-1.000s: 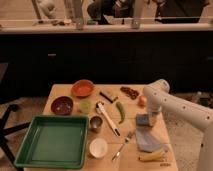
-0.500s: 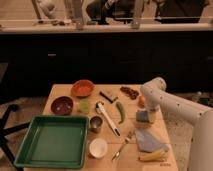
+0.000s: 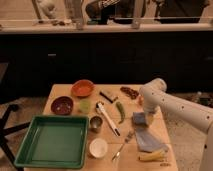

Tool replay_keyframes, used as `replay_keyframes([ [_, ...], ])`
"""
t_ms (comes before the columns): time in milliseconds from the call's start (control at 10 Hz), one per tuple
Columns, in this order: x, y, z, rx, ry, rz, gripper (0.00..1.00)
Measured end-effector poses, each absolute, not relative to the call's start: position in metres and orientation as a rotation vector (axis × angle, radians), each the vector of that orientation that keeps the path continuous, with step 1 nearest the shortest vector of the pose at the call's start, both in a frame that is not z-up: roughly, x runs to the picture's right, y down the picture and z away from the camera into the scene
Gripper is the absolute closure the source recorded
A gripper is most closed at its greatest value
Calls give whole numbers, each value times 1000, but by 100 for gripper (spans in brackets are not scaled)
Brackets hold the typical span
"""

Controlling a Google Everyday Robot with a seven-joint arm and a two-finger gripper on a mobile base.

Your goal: Wipe table surface with sponge

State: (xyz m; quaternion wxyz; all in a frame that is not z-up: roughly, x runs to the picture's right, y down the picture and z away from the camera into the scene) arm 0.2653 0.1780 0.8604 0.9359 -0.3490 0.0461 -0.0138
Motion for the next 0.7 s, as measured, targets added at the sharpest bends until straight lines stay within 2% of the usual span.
replay_keyframes([
  [700, 292, 180, 887, -769, 204, -2, 100],
])
